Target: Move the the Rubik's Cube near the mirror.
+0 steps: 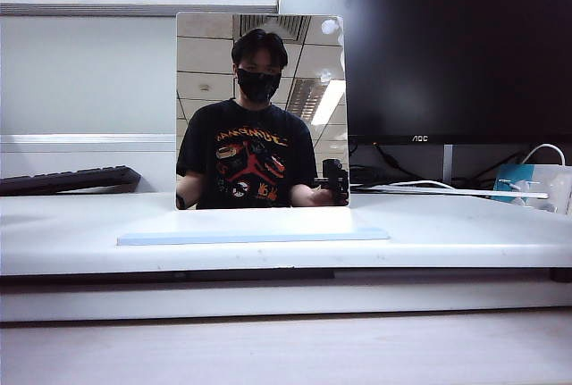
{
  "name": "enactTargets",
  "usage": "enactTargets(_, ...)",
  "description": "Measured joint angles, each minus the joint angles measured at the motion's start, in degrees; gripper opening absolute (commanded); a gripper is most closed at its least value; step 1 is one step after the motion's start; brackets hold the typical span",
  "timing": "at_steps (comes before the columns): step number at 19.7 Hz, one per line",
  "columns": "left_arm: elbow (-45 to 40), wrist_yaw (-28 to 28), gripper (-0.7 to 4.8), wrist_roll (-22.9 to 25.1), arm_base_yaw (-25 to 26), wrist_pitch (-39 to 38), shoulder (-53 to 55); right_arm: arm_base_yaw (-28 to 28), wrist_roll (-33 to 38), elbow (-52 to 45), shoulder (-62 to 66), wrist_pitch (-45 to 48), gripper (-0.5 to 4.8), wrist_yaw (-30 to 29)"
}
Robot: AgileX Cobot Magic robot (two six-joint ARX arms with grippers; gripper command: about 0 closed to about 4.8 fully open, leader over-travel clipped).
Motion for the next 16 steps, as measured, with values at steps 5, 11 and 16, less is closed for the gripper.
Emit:
enactTargets(5, 0.0, 0.0, -0.05, 0.0, 0.0, 0.0, 0.0, 0.0, 0.0, 0.0, 0.0, 0.0, 0.0, 0.0)
enactTargets(11, 0.0, 0.0, -0.04, 0.0, 0.0, 0.0, 0.0, 0.0, 1.4, 0.0, 0.0, -0.1, -0.01, -5.1)
enactTargets(16, 0.0, 0.0, -0.05, 0.0, 0.0, 0.0, 0.0, 0.4, 4.5, 0.0, 0.0, -0.1, -0.01, -31.9)
